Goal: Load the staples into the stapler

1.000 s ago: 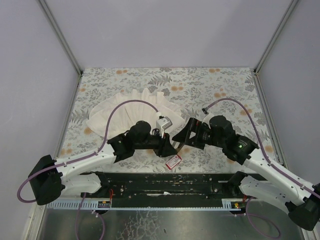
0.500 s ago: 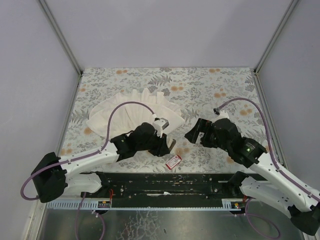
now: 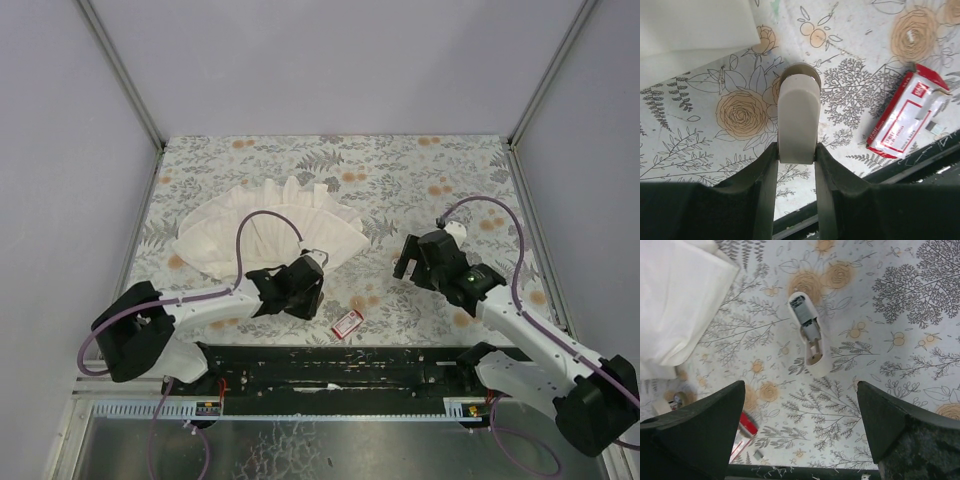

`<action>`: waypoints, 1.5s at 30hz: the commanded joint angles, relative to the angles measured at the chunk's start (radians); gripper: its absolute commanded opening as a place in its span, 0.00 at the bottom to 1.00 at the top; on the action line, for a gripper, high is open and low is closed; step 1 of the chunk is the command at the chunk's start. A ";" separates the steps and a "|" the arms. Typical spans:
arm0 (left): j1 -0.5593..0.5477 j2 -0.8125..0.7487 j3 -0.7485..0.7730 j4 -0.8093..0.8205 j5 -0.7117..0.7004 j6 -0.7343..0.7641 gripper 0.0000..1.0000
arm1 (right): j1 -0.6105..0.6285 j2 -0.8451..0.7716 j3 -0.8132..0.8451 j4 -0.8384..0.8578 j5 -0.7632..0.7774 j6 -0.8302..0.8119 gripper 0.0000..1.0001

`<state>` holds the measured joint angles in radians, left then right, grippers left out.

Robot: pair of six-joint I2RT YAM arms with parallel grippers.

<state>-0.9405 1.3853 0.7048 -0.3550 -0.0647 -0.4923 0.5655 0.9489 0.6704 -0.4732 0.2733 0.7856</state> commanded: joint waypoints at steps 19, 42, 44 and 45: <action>-0.006 -0.045 0.000 0.016 -0.159 -0.072 0.80 | -0.034 0.178 -0.102 0.227 0.018 -0.051 0.67; -0.007 -0.143 -0.054 0.034 -0.166 -0.066 0.82 | -0.035 0.328 -0.057 0.273 0.049 -0.102 0.62; -0.007 -0.144 -0.057 0.038 -0.158 -0.061 0.82 | -0.035 0.334 -0.051 0.274 0.059 -0.109 0.64; -0.007 -0.143 -0.057 0.040 -0.154 -0.060 0.82 | -0.035 0.339 -0.048 0.275 0.061 -0.112 0.64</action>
<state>-0.9421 1.2575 0.6632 -0.3504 -0.2100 -0.5533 0.5358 1.2774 0.5724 -0.2268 0.2802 0.7006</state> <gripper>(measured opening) 0.819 0.636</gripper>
